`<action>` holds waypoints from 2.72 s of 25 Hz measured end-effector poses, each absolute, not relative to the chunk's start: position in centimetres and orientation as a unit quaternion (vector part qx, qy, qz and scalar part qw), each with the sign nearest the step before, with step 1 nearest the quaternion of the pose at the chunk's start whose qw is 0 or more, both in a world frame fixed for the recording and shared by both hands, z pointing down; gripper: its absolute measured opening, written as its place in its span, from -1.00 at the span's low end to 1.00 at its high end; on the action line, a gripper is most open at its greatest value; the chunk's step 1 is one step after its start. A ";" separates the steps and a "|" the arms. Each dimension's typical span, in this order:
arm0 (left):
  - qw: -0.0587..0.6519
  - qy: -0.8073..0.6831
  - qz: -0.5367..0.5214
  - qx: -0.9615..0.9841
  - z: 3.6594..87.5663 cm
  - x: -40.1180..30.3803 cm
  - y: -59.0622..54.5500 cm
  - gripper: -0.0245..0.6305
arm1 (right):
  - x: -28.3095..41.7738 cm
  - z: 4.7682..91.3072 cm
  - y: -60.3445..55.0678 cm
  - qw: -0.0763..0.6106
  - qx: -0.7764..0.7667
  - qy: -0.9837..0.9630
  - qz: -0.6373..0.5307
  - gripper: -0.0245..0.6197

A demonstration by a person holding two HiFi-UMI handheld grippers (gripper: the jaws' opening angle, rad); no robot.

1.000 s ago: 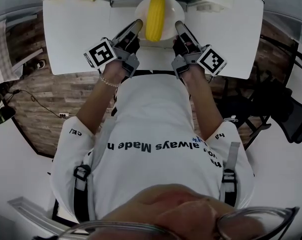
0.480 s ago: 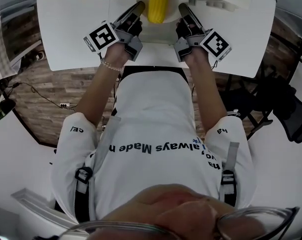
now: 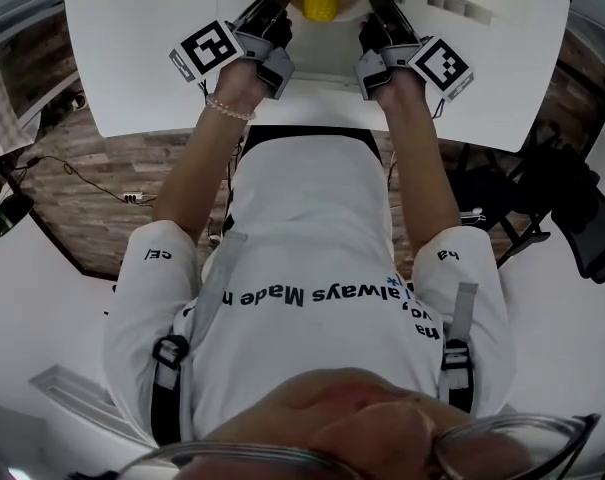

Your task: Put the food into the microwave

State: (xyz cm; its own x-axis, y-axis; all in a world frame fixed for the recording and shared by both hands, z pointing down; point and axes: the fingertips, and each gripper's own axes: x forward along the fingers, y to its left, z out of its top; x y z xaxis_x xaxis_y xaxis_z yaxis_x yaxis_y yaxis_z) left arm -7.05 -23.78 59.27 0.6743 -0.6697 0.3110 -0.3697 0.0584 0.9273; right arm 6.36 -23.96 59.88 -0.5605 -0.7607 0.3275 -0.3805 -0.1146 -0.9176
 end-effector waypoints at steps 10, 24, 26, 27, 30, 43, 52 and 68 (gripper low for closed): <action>0.627 -0.408 -0.152 0.646 59.5 -7.3 -25.0 -0.87 | 6.0 59.9 -25.3 0.161 -0.440 0.657 -0.591 -0.84; 0.632 -0.411 -0.170 0.635 59.5 -6.5 -26.8 -0.87 | 3.3 59.9 -21.2 0.204 -0.393 0.616 -0.651 -0.82; 0.631 -0.412 -0.168 0.635 59.7 -6.6 -26.9 -0.86 | 3.3 60.2 -21.4 0.223 -0.387 0.597 -0.666 -0.85; 0.630 -0.411 -0.167 0.637 59.8 -6.6 -27.0 -0.86 | 3.3 60.3 -21.6 0.233 -0.385 0.586 -0.674 -0.86; 0.624 -0.404 -0.167 0.648 59.5 -6.3 -27.2 -0.84 | 3.7 60.5 -22.2 0.249 -0.388 0.568 -0.682 -0.86; 0.628 -0.396 -0.174 0.647 60.0 -6.2 -25.7 -0.84 | 3.2 60.9 -23.9 0.270 -0.389 0.550 -0.688 -0.86; 0.627 -0.396 -0.179 0.646 59.7 -6.3 -26.8 -0.85 | 3.0 60.6 -25.1 0.276 -0.393 0.554 -0.680 -0.86; 0.632 -0.398 -0.190 0.637 59.8 -6.7 -28.4 -0.85 | 2.6 60.6 -27.0 0.282 -0.394 0.558 -0.673 -0.86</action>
